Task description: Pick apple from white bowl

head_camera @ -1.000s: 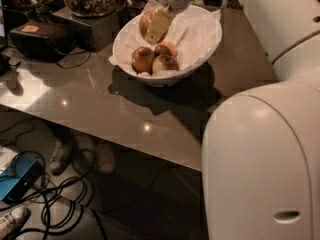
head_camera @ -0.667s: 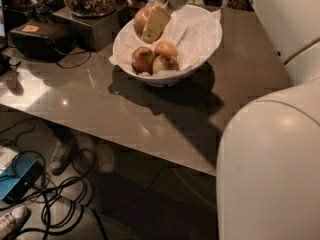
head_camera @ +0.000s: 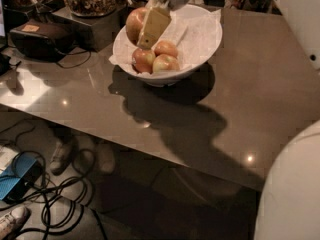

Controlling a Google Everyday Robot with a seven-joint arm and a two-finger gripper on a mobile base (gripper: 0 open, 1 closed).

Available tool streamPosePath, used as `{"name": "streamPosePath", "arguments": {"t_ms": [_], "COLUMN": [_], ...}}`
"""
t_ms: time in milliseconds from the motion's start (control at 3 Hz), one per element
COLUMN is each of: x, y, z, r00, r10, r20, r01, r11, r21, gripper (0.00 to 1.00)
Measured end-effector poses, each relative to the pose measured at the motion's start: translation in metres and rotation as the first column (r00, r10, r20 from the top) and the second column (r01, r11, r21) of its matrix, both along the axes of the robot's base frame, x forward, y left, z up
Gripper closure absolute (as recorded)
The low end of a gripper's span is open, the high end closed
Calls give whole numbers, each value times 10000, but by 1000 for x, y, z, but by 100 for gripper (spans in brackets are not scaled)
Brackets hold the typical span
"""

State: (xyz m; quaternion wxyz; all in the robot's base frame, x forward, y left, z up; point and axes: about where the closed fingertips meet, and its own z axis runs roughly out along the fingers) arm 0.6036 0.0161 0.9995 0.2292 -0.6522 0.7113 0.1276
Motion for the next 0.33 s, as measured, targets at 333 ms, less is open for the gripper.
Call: {"name": "streamPosePath", "arguments": {"t_ms": [333], "x": [2], "y": [3], "z": [-1], "r00": [10000], "r10": [-19], "r20": [50], "r01": [19], "r11": [10000], "r21": [48], "gripper": [100]}}
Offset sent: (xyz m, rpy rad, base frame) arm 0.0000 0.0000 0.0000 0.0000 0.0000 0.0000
